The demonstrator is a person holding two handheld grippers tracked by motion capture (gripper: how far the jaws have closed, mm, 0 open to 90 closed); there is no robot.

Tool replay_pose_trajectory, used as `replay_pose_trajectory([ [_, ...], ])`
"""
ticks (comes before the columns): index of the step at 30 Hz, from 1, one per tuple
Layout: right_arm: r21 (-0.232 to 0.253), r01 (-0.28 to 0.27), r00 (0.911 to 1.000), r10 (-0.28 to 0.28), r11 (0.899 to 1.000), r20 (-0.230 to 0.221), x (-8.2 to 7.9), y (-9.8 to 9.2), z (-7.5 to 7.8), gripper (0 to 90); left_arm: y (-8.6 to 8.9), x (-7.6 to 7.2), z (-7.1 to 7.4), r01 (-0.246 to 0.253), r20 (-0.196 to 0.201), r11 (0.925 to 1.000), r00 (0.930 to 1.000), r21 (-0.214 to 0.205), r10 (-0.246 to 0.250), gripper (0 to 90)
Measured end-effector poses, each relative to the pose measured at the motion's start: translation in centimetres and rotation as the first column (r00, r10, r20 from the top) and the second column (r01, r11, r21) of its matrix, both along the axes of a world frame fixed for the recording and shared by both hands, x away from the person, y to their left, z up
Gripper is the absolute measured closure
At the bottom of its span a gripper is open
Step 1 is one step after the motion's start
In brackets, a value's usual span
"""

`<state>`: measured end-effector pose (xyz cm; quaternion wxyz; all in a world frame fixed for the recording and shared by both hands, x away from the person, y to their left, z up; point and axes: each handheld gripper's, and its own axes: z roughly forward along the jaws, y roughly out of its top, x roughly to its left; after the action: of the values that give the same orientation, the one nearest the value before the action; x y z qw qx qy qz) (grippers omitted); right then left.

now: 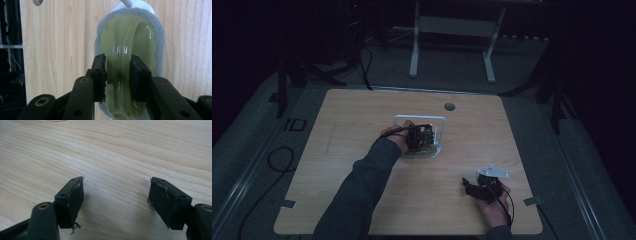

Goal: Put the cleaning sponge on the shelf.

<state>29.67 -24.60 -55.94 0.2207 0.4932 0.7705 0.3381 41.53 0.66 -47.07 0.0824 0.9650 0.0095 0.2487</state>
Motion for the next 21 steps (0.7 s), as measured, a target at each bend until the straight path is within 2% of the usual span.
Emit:
replay_pose_trajectory([
  [6,0.000,0.000,1.0000,0.000,1.000,0.000,0.0,0.0,0.0,27.9,0.2,-0.2,0.3,-0.021,-0.021,0.9995,0.9996,-0.024,0.020,61.2],
  [13,0.000,0.000,1.0000,0.000,1.000,0.000,0.0,0.0,0.0,27.9,0.7,-0.5,1.0,-0.023,-0.045,0.9985,0.9988,-0.049,0.021,57.0],
  [21,-0.001,0.000,1.0000,0.000,1.000,0.001,0.0,0.0,0.0,27.9,1.6,-1.1,1.8,-0.064,-0.065,0.9950,0.9962,-0.076,0.059,53.0],
])
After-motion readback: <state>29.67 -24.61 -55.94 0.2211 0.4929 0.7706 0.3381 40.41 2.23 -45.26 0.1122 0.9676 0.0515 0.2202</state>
